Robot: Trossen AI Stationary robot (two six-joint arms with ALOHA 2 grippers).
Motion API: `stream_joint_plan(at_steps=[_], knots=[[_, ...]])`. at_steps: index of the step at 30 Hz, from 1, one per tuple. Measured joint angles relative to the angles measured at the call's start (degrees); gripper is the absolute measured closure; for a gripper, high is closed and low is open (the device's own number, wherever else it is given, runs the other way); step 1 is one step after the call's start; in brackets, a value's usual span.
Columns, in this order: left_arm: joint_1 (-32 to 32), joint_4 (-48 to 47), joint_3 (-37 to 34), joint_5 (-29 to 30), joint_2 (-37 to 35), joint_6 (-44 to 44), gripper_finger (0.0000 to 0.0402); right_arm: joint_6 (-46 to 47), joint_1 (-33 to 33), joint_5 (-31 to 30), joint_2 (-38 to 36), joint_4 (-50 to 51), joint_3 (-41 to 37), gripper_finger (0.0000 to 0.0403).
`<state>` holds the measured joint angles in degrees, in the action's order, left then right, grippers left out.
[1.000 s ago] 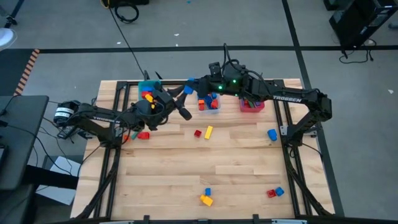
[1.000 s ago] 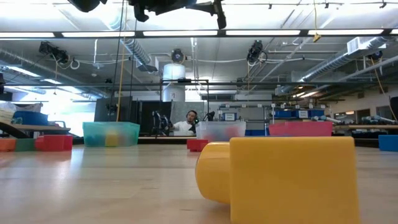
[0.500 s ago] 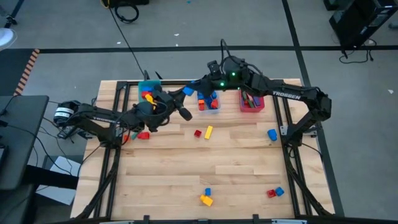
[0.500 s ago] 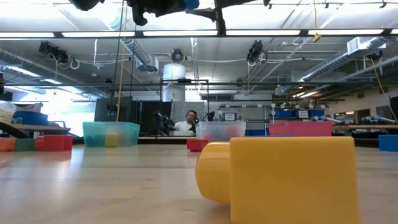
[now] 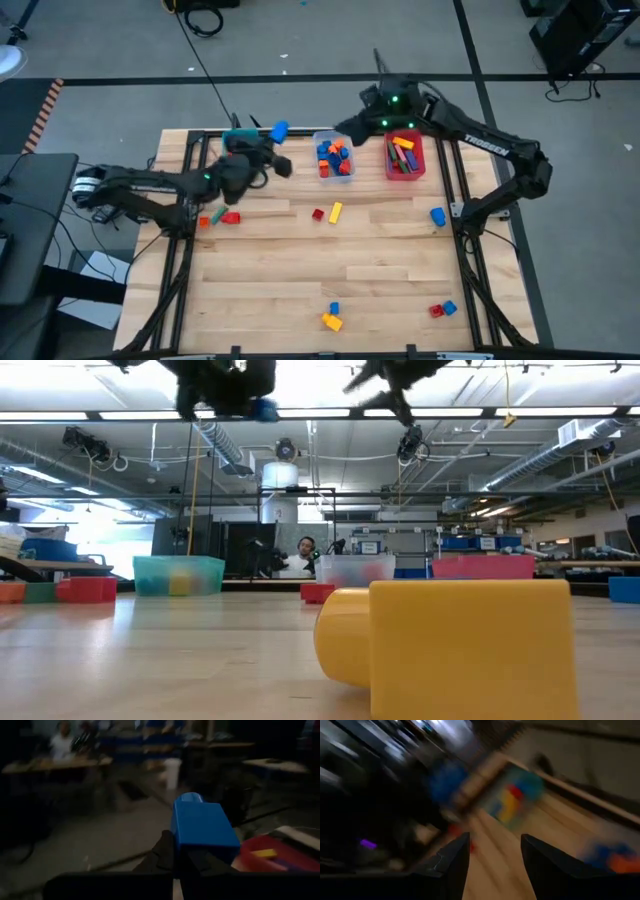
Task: Sort blocks by size
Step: Put the blue 1 stud game piece into the blue bin
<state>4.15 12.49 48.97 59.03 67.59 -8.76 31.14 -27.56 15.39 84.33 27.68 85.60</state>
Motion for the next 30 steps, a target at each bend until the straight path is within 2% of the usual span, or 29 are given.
stream_joint_plan(at_steps=[2,4,8,10,12,17,23,30], knots=[[3.25,-9.24,0.02,-1.37,-3.23,-7.07,0.0391,-2.18,0.81,-4.33,-0.1,7.61,-0.05,0.0213],[7.68,-19.33,0.02,-6.27,-6.35,-12.32,0.0392,-2.87,2.2,-9.57,-0.1,14.05,-0.11,0.0213],[18.84,-36.46,0.04,-21.91,-9.38,-21.47,0.0392,-2.73,5.74,-19.99,-0.21,21.81,-1.04,0.0212],[24.49,-43.58,0.04,-28.94,-9.37,-24.67,0.0392,-1.66,7.74,-22.95,-0.16,23.3,-2.16,0.0212],[29.53,-48.15,-0.02,-34.9,-8.47,-25.17,0.0392,0.41,9.57,-24.54,-0.15,23.32,-3.39,0.0213],[38.46,-50.91,-0.01,-48.04,-3.1,-21.86,0.0392,6.26,13.87,-28.5,-0.14,21.57,-7.0,0.0212],[43.2,-50.57,0.0,-55.77,4.27,-16.82,0.0384,12.38,16.89,-30.74,-0.14,20.61,-9.59,0.0213],[45.5,-49.22,0.0,-52.2,5.92,-13.59,0.0332,17.03,19.55,-30.97,-0.12,20.83,-9.79,0.0212]])
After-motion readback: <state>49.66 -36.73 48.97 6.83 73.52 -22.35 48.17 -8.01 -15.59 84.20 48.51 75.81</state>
